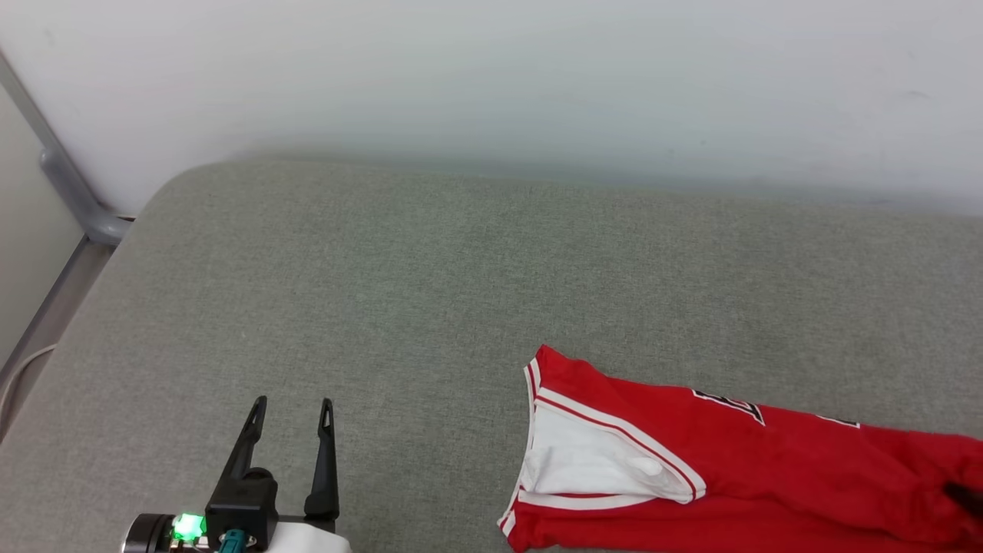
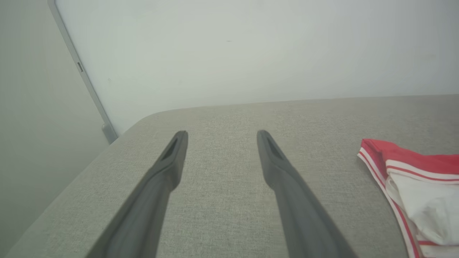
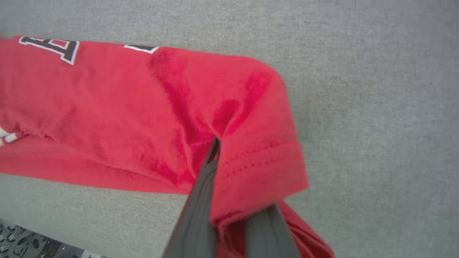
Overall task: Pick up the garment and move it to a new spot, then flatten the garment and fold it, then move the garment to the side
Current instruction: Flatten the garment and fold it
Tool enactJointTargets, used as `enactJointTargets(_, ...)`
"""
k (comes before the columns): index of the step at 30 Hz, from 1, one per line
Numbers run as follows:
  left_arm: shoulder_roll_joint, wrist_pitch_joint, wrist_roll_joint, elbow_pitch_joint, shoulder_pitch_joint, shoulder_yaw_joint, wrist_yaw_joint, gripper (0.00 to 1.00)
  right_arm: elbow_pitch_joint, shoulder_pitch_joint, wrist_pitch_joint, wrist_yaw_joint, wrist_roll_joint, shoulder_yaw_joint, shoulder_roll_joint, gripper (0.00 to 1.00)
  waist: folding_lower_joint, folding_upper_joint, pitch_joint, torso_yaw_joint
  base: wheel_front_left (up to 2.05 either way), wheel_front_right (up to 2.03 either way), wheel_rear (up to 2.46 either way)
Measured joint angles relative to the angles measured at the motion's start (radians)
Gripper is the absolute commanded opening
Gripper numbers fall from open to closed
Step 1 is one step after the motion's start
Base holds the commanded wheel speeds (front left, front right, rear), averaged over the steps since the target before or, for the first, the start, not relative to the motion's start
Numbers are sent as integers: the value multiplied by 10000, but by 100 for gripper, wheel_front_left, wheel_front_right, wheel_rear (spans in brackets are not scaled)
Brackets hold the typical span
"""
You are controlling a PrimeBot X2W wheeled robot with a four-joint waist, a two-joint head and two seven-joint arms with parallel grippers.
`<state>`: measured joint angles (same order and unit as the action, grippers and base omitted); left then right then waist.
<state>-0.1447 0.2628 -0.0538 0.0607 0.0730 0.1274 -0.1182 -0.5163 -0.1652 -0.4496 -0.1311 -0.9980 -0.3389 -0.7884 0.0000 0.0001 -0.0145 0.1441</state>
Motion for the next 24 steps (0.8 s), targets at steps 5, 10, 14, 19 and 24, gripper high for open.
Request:
enactJointTargets(5,67,2,77,23,29,-44,104,100,1436,196,-265,0,-454,-48,63,0,-1,0,104,-95,0,0,0)
enactJointTargets(10,150,2,165,46,39,-58,190,100,2828,265,-686,2,-593,-69,276,0,0,0,134,-129,0,0,0)
enactJointTargets(14,224,2,228,46,37,-46,232,100,3662,198,-1151,2,-453,-119,568,0,0,0,71,-76,0,0,0)
enactJointTargets(19,307,2,245,42,-37,-4,311,100,4295,-250,-1868,2,-59,-445,1229,0,0,0,-159,60,0,0,0)
enactJointTargets(24,384,2,249,50,-317,33,397,100,4395,-1081,-2347,2,499,-1118,2029,0,0,0,-477,226,0,0,0)
